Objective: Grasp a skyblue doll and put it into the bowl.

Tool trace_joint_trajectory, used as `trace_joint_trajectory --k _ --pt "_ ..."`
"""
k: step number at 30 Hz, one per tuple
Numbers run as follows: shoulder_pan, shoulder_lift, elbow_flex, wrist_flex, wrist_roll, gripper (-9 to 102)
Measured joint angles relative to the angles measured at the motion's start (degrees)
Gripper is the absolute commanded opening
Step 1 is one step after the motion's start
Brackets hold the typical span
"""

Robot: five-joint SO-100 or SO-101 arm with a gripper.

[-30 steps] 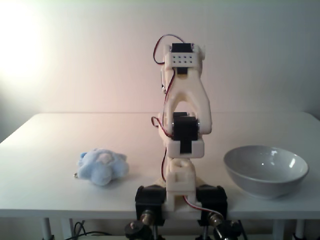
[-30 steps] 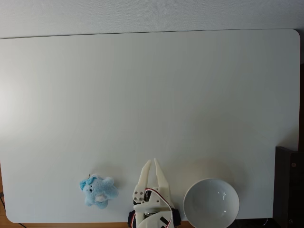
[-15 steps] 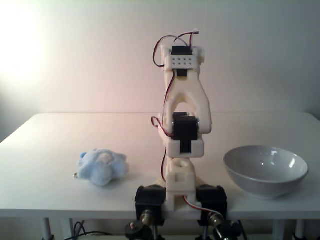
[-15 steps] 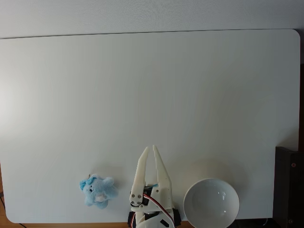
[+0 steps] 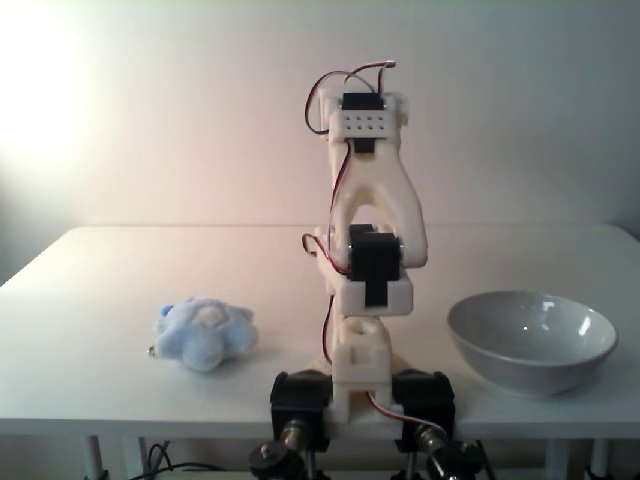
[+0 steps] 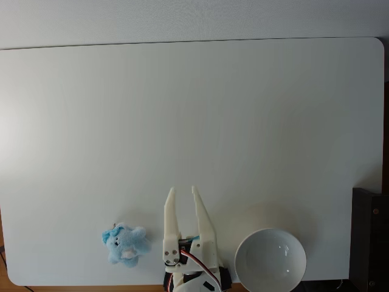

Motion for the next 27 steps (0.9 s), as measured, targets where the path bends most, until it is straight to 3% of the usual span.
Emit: trace_joint_trajectory --k 5,11,27 --pt "-3.25 0.00 0.18 0.00 0.00 64" --pt "-6.86 -0.44 0.70 -0.09 -0.09 81" --pt "-36.83 0.00 1.93 -0.09 -0.09 85"
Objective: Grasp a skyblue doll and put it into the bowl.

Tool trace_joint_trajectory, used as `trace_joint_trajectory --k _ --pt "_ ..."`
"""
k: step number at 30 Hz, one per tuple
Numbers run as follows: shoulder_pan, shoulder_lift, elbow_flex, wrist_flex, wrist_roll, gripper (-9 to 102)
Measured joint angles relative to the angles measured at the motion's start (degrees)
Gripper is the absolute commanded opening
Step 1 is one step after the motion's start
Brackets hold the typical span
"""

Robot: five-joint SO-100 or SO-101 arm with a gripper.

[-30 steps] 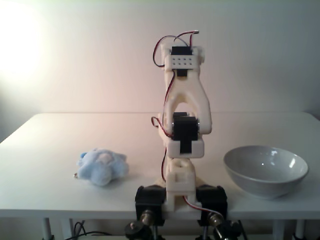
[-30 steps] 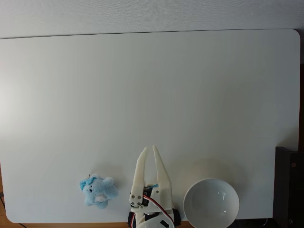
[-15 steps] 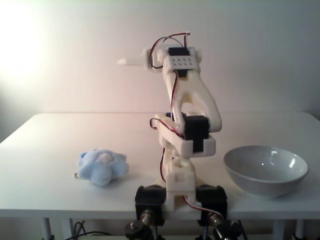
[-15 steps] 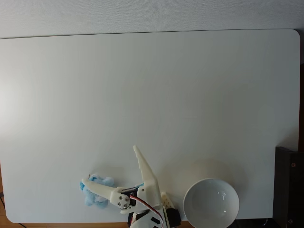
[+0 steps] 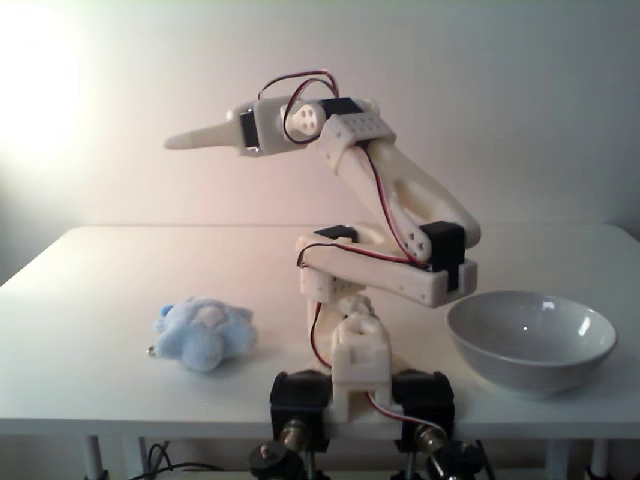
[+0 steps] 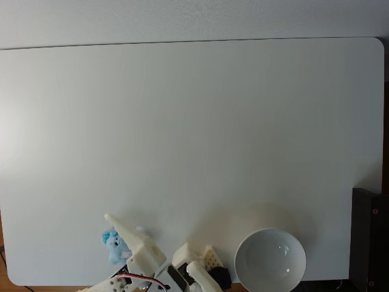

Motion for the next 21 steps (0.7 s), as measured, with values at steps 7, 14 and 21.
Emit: trace_joint_trajectory --k 7,14,21 --pt "-12.30 -0.26 4.13 0.00 0.00 85" --pt "-16.61 -0.79 12.39 0.00 0.00 85" --pt "-17.14 -0.79 20.30 0.00 0.00 85"
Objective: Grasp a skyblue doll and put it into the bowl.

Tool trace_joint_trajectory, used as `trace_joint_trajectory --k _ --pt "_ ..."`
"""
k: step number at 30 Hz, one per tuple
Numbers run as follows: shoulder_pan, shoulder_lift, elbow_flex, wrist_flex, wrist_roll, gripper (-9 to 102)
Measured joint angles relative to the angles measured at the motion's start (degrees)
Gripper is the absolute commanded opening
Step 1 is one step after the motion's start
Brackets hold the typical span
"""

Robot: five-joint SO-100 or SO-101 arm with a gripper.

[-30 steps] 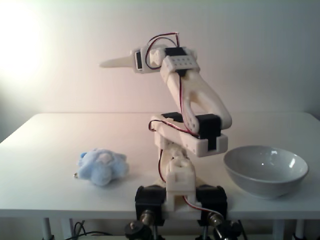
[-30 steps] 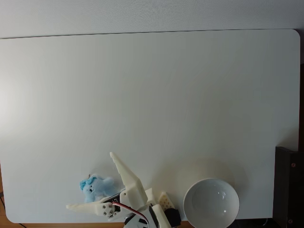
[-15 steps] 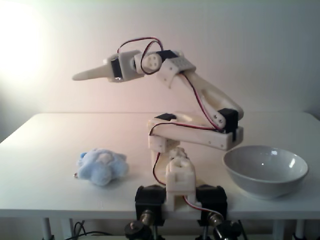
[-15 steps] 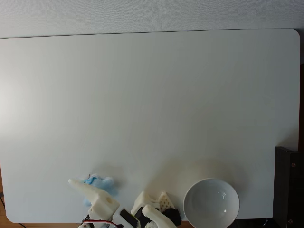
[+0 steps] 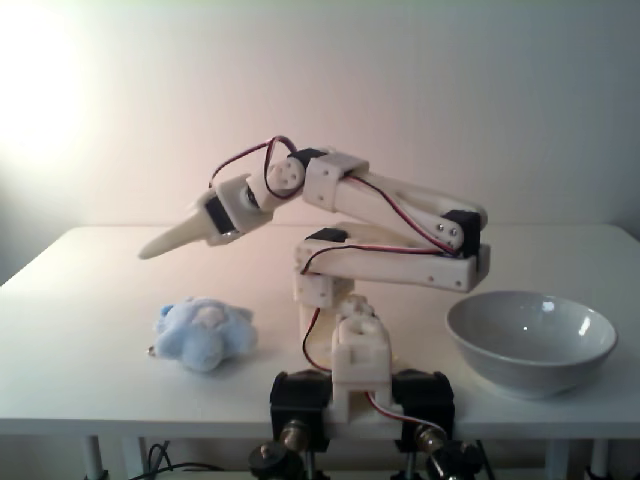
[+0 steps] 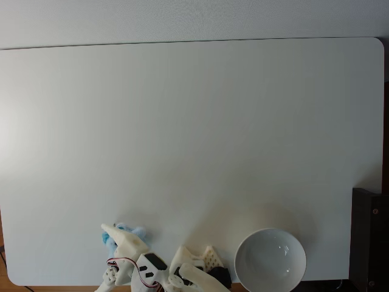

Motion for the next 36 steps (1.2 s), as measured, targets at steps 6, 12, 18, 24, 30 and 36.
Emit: trace_joint_trajectory --k 6,12,18,24,30,36 --pt "0.18 0.00 5.01 0.00 0.00 85" --pt "0.18 0.00 8.70 0.09 0.00 85" --pt "-0.88 0.00 8.96 2.99 0.00 85" --pt "-0.62 0.00 8.96 7.38 0.00 85" --pt "-0.62 0.00 8.96 11.25 0.00 85" --pt "-0.53 0.35 8.96 18.28 0.00 84"
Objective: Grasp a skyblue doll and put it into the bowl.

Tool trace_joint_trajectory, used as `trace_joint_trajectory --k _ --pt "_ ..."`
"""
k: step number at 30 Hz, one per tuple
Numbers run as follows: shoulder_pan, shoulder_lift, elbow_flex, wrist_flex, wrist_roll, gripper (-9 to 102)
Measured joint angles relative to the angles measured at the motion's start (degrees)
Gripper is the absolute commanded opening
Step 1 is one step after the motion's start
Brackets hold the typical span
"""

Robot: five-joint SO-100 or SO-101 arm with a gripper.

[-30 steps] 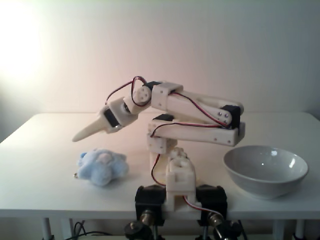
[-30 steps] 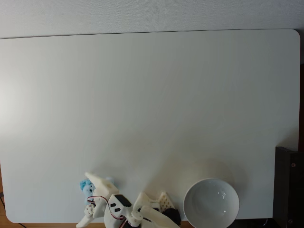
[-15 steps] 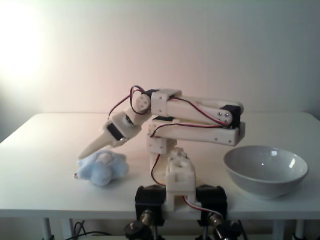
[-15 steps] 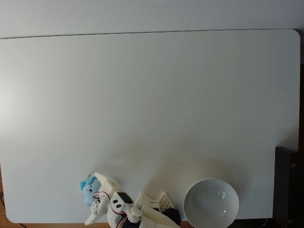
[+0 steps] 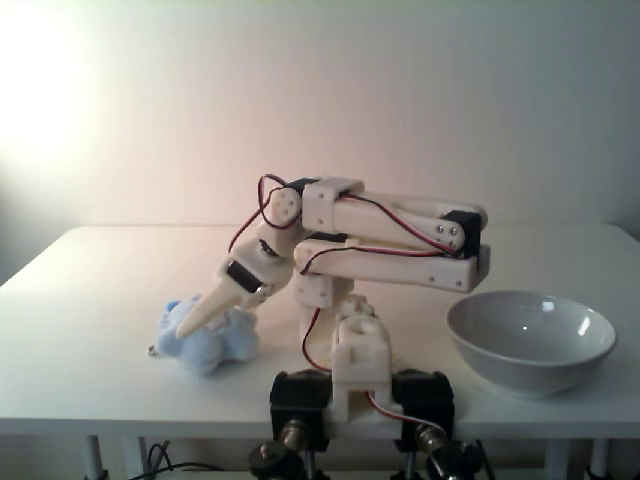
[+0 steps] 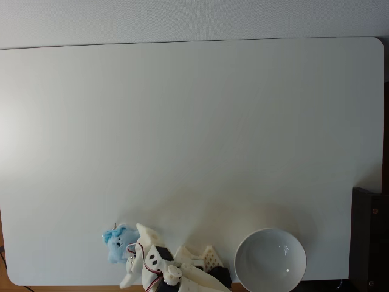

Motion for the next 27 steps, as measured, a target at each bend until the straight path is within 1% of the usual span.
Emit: trace_joint_trajectory --k 2,9,27 --pt "0.00 0.00 0.00 1.41 0.00 84" --pt "0.00 0.09 0.00 1.85 0.00 76" --pt "1.41 0.18 0.18 2.02 0.00 75"
